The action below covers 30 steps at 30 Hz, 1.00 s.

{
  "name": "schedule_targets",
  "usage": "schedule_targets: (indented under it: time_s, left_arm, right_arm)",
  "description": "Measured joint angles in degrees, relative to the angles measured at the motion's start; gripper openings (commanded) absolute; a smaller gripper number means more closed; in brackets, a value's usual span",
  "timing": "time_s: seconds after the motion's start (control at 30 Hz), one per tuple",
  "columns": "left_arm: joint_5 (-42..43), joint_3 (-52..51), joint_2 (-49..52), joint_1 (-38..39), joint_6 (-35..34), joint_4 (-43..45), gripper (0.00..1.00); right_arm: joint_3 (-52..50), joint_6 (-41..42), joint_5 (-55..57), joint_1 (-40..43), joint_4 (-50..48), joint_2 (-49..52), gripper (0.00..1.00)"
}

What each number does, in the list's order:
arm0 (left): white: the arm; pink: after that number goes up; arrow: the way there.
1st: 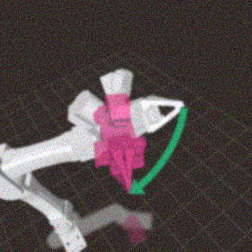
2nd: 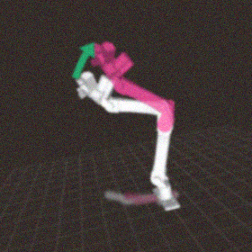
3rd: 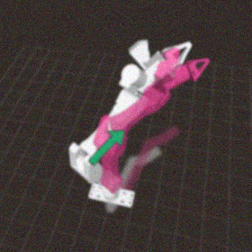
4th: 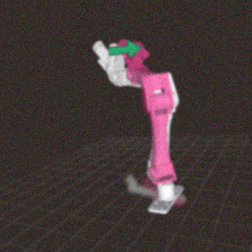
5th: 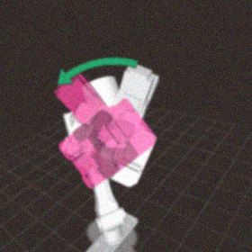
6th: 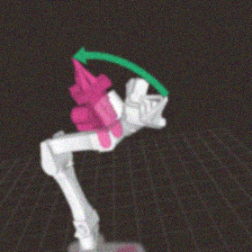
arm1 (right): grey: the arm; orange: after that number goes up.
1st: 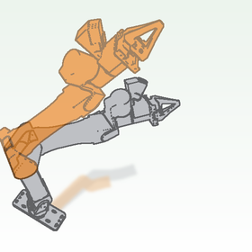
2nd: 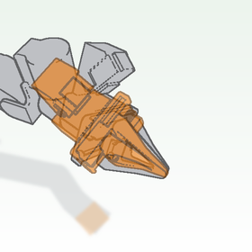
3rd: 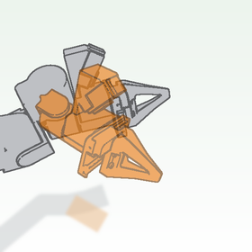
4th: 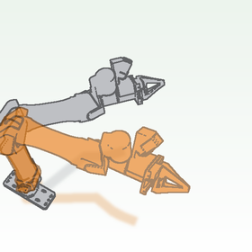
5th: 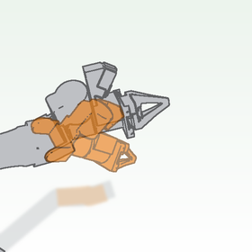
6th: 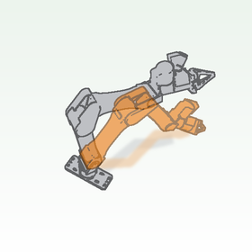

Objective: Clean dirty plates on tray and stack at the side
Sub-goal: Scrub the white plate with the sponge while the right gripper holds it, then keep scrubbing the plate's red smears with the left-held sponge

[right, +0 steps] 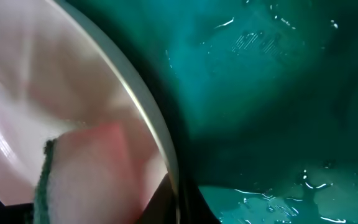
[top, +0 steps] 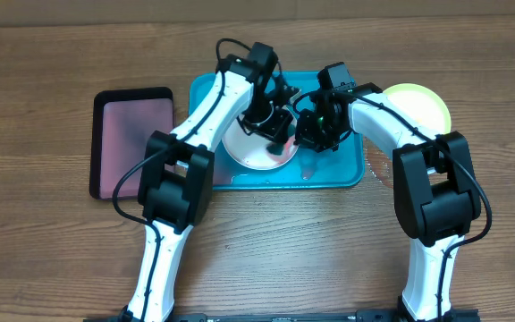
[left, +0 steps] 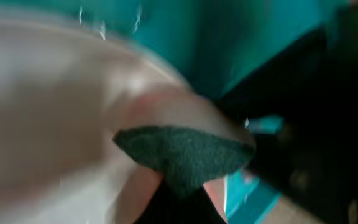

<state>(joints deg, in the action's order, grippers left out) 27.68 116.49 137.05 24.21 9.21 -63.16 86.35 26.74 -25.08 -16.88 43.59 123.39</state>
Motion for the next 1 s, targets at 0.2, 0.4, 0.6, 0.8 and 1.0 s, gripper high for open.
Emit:
schedule_targets:
  time_s: [0.2, 0.4, 0.6, 0.8, 1.0]
  left_arm:
    - [-9.38, 0.00, 0.00, -0.26, -7.67, 6.60, 0.04]
    - [-29.70, 0.00, 0.00, -1.64, -18.23, 3.65, 0.04]
    - [-41.24, 0.00, 0.00, -2.25, -22.03, -3.17, 0.04]
    - [-37.94, 0.00, 0.00, -1.88, -18.73, -7.93, 0.04]
    - [-22.16, 0.00, 0.00, -1.46, -5.11, -8.15, 0.04]
  right_arm:
    - [0.00, 0.00, 0.00, 0.02, 0.15, 0.00, 0.04]
    - [0.00, -0.02, -0.02, -0.02, 0.13, 0.00, 0.04]
    - [0.00, 0.02, -0.50, -0.20, -0.13, 0.00, 0.04]
    - [0.00, -0.09, -0.57, -0.50, 0.26, 0.00, 0.04]
    - [0.00, -0.26, -0.17, -0.35, 0.55, 0.00, 0.04]
